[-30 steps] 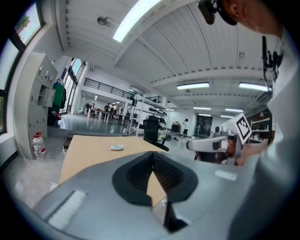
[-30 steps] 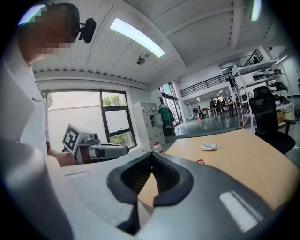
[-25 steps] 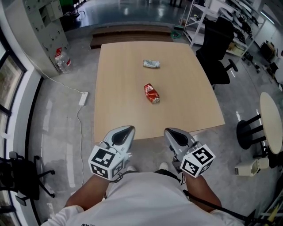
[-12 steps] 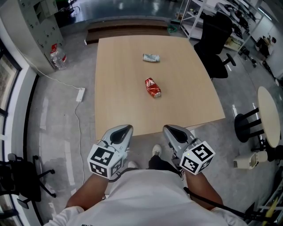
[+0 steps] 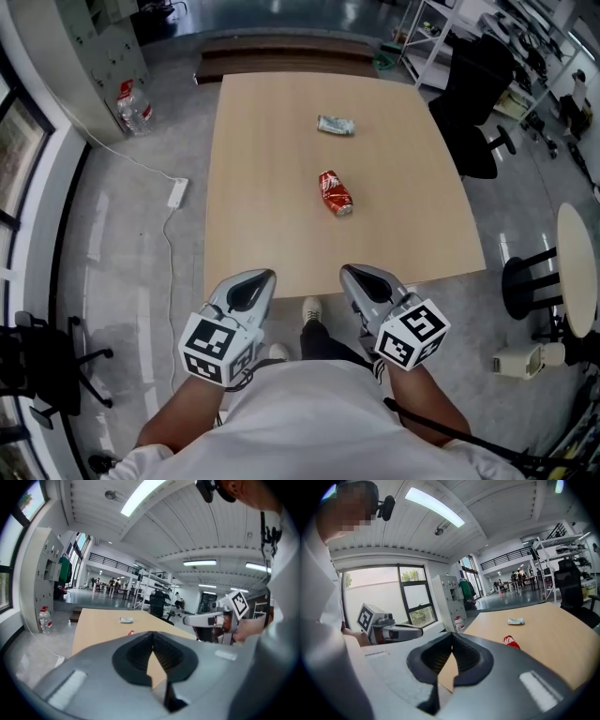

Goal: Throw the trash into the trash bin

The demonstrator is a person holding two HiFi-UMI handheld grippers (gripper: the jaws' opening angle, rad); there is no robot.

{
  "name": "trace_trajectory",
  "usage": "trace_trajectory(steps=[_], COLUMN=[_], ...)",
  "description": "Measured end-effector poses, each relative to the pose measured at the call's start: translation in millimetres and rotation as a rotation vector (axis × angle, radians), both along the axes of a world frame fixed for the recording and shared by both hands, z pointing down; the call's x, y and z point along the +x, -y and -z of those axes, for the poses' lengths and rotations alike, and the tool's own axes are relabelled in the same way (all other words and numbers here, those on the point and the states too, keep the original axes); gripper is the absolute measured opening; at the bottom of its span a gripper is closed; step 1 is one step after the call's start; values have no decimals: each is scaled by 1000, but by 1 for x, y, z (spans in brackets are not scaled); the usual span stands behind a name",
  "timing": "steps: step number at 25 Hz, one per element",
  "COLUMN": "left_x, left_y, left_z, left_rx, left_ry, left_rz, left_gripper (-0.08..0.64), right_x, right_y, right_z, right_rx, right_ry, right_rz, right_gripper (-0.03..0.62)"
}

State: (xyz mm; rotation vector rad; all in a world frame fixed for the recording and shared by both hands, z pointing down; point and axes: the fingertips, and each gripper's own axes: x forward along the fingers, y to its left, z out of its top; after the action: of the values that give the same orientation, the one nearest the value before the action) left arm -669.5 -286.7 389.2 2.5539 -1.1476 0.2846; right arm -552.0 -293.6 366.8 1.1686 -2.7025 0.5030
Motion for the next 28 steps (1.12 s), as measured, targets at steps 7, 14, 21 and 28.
trace_trajectory(steps=[7, 14, 21, 28], left_x=[2, 26, 46, 70], left_y=[37, 77, 119, 144], left_z=[-7, -19, -32, -54], left_rx=[-10, -29, -62, -117], left_ry=[25, 68, 106, 152], left_rz=[37, 16, 25, 22], left_gripper=[8, 8, 8, 8], right_x=[6, 36, 59, 74], right_y=[42, 91, 137, 168], right_z=[-14, -33, -57, -105], right_rx=[-36, -76, -130, -185], right_ry=[1, -14, -5, -104], right_rz=[22, 9, -5, 26], right_gripper=[5, 3, 5, 35])
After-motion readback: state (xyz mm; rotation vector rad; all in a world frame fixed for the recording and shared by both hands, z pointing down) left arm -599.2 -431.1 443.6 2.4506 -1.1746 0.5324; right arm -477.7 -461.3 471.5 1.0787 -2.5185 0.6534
